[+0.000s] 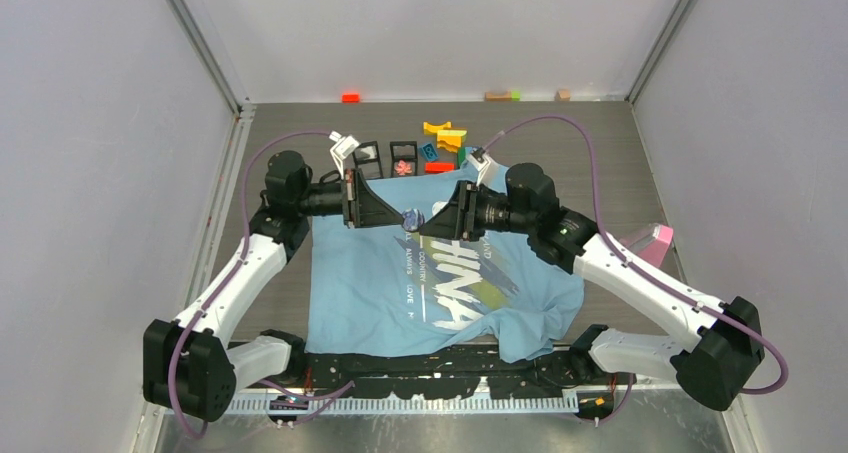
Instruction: Pin the brooch onto the clothing
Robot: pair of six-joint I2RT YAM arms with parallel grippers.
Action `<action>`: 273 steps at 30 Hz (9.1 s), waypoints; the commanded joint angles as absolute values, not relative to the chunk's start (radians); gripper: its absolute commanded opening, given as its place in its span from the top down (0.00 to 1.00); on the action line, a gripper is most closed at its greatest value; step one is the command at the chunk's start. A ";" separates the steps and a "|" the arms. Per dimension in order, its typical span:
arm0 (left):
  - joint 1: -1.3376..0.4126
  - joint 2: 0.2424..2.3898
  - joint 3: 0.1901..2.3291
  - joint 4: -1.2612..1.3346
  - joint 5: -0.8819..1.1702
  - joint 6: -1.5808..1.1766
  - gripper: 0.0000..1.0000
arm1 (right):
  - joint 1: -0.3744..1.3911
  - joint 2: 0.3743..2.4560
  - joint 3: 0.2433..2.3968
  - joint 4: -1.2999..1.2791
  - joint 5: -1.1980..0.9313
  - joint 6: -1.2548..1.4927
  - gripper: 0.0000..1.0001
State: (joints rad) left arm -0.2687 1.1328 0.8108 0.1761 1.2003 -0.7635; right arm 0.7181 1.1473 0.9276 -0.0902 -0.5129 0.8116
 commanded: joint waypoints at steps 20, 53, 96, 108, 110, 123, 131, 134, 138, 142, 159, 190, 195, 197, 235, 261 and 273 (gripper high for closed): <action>-0.279 1.105 0.801 0.220 1.206 -0.773 1.00 | 0.735 1.174 1.005 -0.014 -0.502 0.777 0.99; -0.337 0.997 0.750 -0.211 0.612 -1.032 0.24 | 1.263 1.396 1.213 -0.177 0.620 -0.053 0.99; -0.309 0.975 0.678 0.231 0.969 -0.880 1.00 | 0.928 1.159 1.180 -0.400 -0.134 0.401 0.19; -0.310 0.939 0.683 0.346 1.180 -0.910 1.00 | 0.827 1.099 1.099 -0.267 -0.529 0.559 0.35; -0.310 0.938 0.684 0.367 1.204 -0.923 1.00 | 0.824 1.096 1.083 -0.241 -0.559 0.578 0.38; -0.330 0.908 0.666 0.379 1.274 -0.933 1.00 | 0.818 1.136 1.075 -0.120 -0.652 0.647 0.56; -0.340 0.889 0.667 0.379 1.285 -0.937 1.00 | 0.818 1.166 1.070 -0.107 -0.653 0.646 0.61; -0.342 0.886 0.664 0.379 1.287 -0.937 1.00 | 0.818 1.176 1.067 -0.091 -0.660 0.651 0.65; -0.344 0.885 0.663 0.380 1.282 -0.937 1.00 | 0.818 1.190 1.069 -0.073 -0.689 0.666 0.73; -0.344 0.882 0.661 0.389 1.260 -0.939 1.00 | 0.818 1.200 1.071 -0.074 -0.707 0.668 0.78; -0.344 0.889 0.644 0.470 1.223 -0.988 1.00 | 0.818 1.217 1.057 -0.077 -0.746 0.671 0.80; -0.346 0.917 0.573 0.589 1.112 -1.104 0.44 | 0.818 1.000 0.905 0.119 -0.329 0.684 0.99; -0.363 0.919 0.584 0.594 1.092 -1.105 0.55 | 0.818 1.019 0.904 0.142 -0.352 0.699 0.99; -0.371 0.925 0.584 0.598 1.088 -1.103 0.62 | 0.818 1.028 0.905 0.152 -0.364 0.705 0.99; -0.393 0.954 0.572 0.656 1.061 -1.101 1.00 | 0.818 1.067 0.900 0.164 -0.505 0.769 0.69; -0.394 0.948 0.569 0.656 1.068 -1.099 1.00 | 0.818 1.229 0.967 -0.022 -0.533 0.688 0.89; -0.394 0.981 0.548 0.616 1.017 -1.071 1.00 | 0.818 1.148 1.002 -0.045 -0.580 0.674 0.58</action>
State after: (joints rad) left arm -0.3840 0.9764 0.5362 0.5568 1.0729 -1.0916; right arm 0.7952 1.1965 0.9726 -0.0174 -0.5488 0.6937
